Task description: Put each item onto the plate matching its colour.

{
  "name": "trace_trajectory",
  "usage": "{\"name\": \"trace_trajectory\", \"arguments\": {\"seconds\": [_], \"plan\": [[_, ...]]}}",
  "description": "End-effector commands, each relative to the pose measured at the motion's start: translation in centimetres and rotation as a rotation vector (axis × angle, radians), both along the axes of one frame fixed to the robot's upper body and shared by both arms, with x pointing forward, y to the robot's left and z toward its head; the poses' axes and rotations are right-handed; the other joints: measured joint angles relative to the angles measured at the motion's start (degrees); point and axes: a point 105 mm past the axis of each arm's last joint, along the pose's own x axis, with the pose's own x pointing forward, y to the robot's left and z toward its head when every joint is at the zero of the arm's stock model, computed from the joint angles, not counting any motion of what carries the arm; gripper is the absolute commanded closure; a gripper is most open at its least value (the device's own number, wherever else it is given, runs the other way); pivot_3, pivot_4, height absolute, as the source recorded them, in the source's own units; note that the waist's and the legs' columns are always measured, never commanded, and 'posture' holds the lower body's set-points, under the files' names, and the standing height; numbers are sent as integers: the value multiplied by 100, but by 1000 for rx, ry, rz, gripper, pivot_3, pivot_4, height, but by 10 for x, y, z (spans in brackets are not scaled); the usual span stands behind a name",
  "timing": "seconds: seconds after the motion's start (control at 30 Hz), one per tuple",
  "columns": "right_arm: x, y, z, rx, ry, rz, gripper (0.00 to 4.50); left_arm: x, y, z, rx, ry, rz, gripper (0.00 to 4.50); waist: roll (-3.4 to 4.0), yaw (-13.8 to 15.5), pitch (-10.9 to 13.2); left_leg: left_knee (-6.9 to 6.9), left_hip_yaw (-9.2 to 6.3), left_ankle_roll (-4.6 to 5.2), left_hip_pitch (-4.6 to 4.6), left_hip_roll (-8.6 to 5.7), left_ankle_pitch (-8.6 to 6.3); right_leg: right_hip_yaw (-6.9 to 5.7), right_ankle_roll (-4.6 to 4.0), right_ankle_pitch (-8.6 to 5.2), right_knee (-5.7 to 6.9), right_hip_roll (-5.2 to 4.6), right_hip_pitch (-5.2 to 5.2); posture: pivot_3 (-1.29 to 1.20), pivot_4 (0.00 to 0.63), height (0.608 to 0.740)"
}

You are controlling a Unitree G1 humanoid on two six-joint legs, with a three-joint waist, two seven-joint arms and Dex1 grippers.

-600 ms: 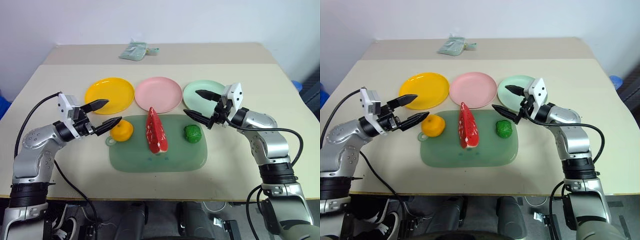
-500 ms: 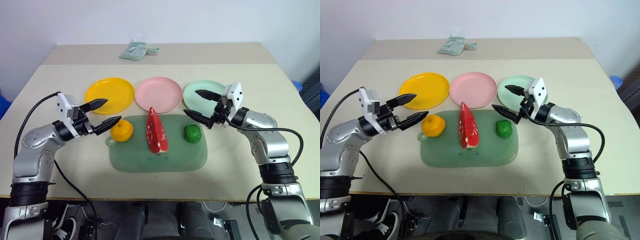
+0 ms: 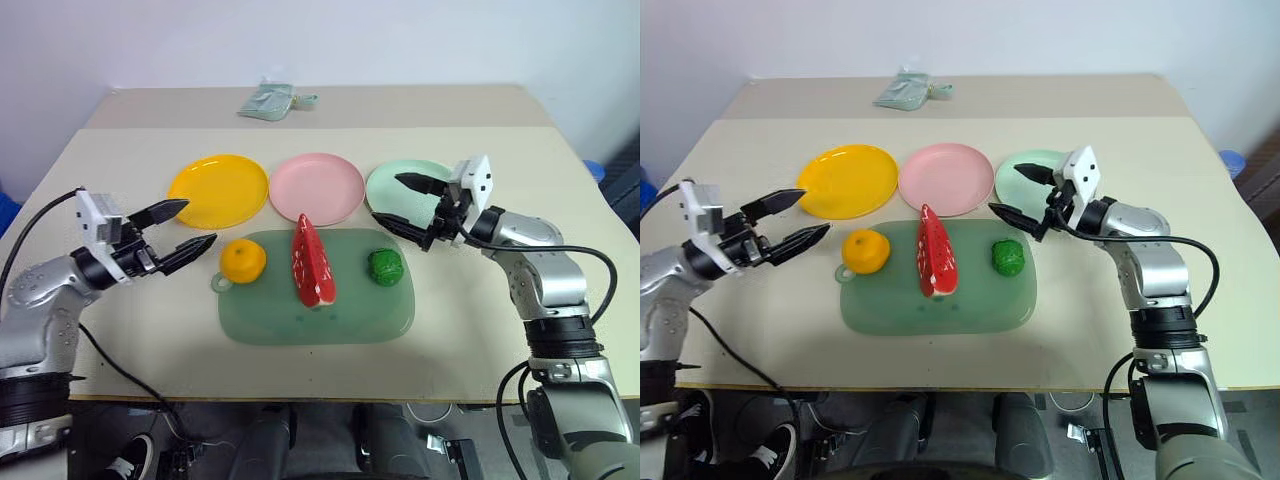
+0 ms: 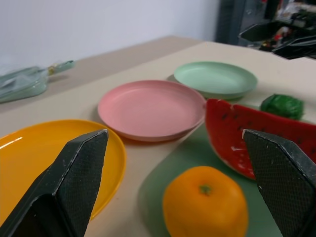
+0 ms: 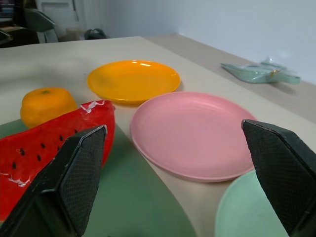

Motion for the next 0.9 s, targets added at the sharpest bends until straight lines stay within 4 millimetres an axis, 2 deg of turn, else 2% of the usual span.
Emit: {"name": "trace_trajectory", "arguments": {"seconds": [0.03,0.13,0.27,0.43,0.6,0.9], "plan": [[-17,-3,31,58,-48,71,0,-5,13,17,44,-2,-37,33,1,0,1,0,0,0,-10,0,0,0,0,1,1,1,-12,0,150,740],[-36,-4,35,34,1,189,0,-2,12,25,75,5,-72,33,3,21,2,8,-1,0,-21,0,0,-2,2,5,3,3,-19,0,150,740],[-67,-3,31,-65,76,346,0,3,9,7,161,43,-110,33,4,17,2,11,5,2,-26,-2,-1,-1,16,13,-17,-1,-13,0,150,740],[-88,4,27,-170,78,402,0,15,-13,-8,230,19,-181,33,2,14,3,15,12,6,-28,-1,-3,0,20,19,-20,0,-14,0,150,740],[-87,15,33,-201,26,379,0,39,-32,-23,269,-47,-200,33,2,11,3,36,19,5,-34,0,-3,2,30,36,-22,1,-14,0,150,740],[-80,25,47,-163,-13,353,0,54,-57,-50,297,-60,-252,33,-6,23,4,46,40,6,-36,-2,-3,20,42,49,-31,-1,-15,0,150,740]]}}
